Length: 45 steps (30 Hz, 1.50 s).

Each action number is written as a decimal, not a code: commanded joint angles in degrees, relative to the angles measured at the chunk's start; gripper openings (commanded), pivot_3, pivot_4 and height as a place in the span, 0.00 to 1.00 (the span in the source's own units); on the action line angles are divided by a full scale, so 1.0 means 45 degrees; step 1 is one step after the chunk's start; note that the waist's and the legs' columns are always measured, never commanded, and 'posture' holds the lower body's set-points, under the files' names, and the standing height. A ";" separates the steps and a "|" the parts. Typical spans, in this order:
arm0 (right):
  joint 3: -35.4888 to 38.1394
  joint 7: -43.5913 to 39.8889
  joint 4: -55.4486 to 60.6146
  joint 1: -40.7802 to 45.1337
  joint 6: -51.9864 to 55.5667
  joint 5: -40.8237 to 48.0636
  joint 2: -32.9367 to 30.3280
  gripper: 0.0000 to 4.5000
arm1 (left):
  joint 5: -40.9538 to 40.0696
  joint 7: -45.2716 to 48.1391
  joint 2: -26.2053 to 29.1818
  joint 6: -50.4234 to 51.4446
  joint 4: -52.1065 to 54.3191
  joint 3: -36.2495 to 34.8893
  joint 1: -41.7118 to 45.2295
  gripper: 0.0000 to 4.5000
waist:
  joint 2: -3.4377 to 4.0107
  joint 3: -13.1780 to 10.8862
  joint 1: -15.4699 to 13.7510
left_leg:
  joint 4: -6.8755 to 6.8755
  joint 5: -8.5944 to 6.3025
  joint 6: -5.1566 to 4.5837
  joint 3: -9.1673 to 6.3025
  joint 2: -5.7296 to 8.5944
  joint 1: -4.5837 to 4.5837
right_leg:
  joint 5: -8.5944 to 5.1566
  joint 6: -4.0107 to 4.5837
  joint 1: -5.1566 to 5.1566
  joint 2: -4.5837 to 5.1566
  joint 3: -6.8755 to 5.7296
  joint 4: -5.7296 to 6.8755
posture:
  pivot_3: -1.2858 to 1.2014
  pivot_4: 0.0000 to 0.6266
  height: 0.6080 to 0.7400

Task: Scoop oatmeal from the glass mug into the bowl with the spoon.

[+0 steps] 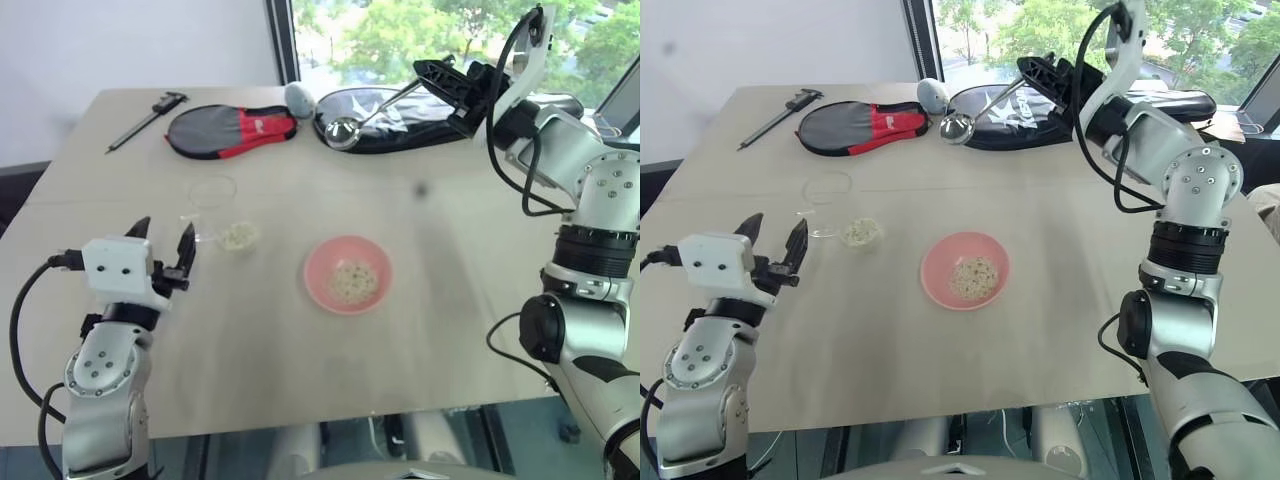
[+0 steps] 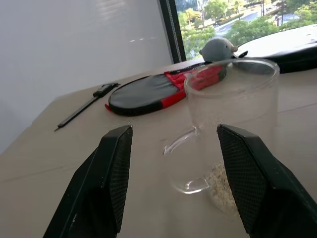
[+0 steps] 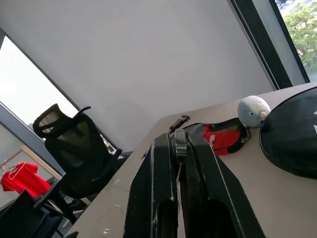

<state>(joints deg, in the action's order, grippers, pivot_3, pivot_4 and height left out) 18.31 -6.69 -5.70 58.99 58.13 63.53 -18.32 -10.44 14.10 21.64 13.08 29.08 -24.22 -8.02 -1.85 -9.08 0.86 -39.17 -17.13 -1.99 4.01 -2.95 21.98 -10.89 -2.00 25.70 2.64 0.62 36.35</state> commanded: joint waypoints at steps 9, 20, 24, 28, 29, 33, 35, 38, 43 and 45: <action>0.0398 0.0142 0.0693 0.0334 -0.0336 -0.0027 -0.0174 0.00 | 0.0705 -0.0040 0.0224 -0.1279 -0.2907 0.0509 0.1545 0.64 | 0.0002 -0.0001 -0.0015 | -0.0001 0.0000 -0.0002 -0.0009 0.0000 0.0002 | 0.0000 0.0000 -0.0002 0.0001 -0.0015 -0.0001 | 0.52 0.24 1.00; 0.0414 0.0127 0.0887 0.0160 -0.0523 -0.0172 -0.0191 0.00 | 0.0600 -0.0086 0.0379 -0.1707 -0.4561 0.0552 0.2697 0.41 | 0.0004 -0.0002 0.0001 | 0.0011 -0.0001 -0.0001 -0.0009 -0.0012 0.0019 | 0.0001 -0.0001 0.0006 0.0002 -0.0027 -0.0019 | 0.52 0.24 1.00; 0.0425 0.0065 0.0890 0.0149 -0.0592 -0.0248 -0.0184 0.00 | 0.0571 -0.0045 0.0340 -0.1789 -0.4738 0.0622 0.2814 0.01 | 0.0002 -0.0001 -0.0002 | 0.0011 -0.0001 -0.0001 -0.0008 -0.0013 0.0022 | 0.0001 -0.0002 0.0006 0.0003 -0.0026 -0.0029 | 0.52 0.24 1.00; 0.0402 -0.0023 0.0909 0.0179 -0.0607 -0.0248 -0.0153 0.00 | 0.0578 -0.0098 0.0380 -0.1811 -0.5050 0.0734 0.3084 0.01 | 0.0012 -0.0004 0.0003 | 0.0011 -0.0001 -0.0001 -0.0005 -0.0017 0.0018 | 0.0001 -0.0001 0.0006 0.0002 -0.0026 -0.0027 | 0.52 0.24 1.00; 0.0367 -0.0073 0.0899 0.0224 -0.0511 -0.0162 -0.0122 0.00 | 0.0558 -0.0079 0.0358 -0.1829 -0.5197 0.0819 0.3241 0.01 | 0.0012 -0.0004 0.0001 | 0.0011 -0.0001 -0.0001 -0.0005 -0.0018 0.0016 | 0.0001 -0.0001 0.0006 0.0001 -0.0027 -0.0026 | 0.52 0.24 1.00; -0.0095 -0.0492 0.0990 0.0496 -0.0091 0.0042 0.0014 0.00 | 0.0757 0.0144 0.0285 -0.2059 -0.5869 0.1522 0.4081 0.01 | 0.0014 -0.0006 -0.0028 | 0.0009 0.0000 -0.0002 -0.0008 -0.0013 0.0017 | 0.0001 -0.0001 0.0005 0.0001 -0.0027 -0.0021 | 0.52 0.24 1.00; -0.0464 -0.0762 0.1142 0.0653 0.0067 0.0078 0.0193 0.00 | 0.1016 0.0333 0.0305 -0.2372 -0.6345 0.2076 0.4779 0.01 | 0.0019 -0.0009 -0.0066 | 0.0005 0.0000 -0.0002 -0.0011 -0.0011 0.0018 | 0.0001 -0.0002 0.0002 0.0001 -0.0028 -0.0019 | 0.52 0.24 1.00; -0.1104 -0.1226 0.1428 0.0821 0.0132 -0.0018 0.0630 0.00 | 0.1381 0.0773 0.0339 -0.3077 -0.7297 0.2938 0.6043 0.01 | 0.0019 -0.0008 -0.0063 | 0.0002 0.0001 -0.0003 -0.0018 0.0001 0.0023 | 0.0001 -0.0001 0.0002 0.0002 -0.0034 -0.0019 | 0.52 0.24 1.00; -0.2075 -0.1828 0.1604 0.0867 -0.0055 -0.0649 0.0999 0.00 | 0.1506 0.1577 0.0512 -0.4158 -0.8905 0.3698 0.7573 0.01 | 0.0019 -0.0009 0.0007 | 0.0003 0.0001 0.0001 -0.0029 0.0001 0.0050 | 0.0002 -0.0003 0.0011 0.0002 -0.0049 -0.0036 | 0.52 0.24 1.00; -0.2540 -0.2136 0.1687 0.0798 0.0044 -0.1007 0.0897 0.00 | 0.1493 0.1803 0.0572 -0.4549 -0.9437 0.3798 0.7970 0.01 | 0.0023 -0.0011 0.0023 | 0.0006 0.0002 0.0003 -0.0037 -0.0004 0.0067 | 0.0002 -0.0004 0.0020 0.0002 -0.0065 -0.0054 | 0.52 0.24 1.00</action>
<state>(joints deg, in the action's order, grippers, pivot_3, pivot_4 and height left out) 8.06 -14.47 -0.77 61.35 58.57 60.08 -13.76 -3.52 21.28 23.23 -4.18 -12.95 -6.60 26.25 -1.74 -9.12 0.96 -39.14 -17.12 -1.97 3.80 -2.98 22.36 -10.87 -2.02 25.83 2.65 0.27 36.07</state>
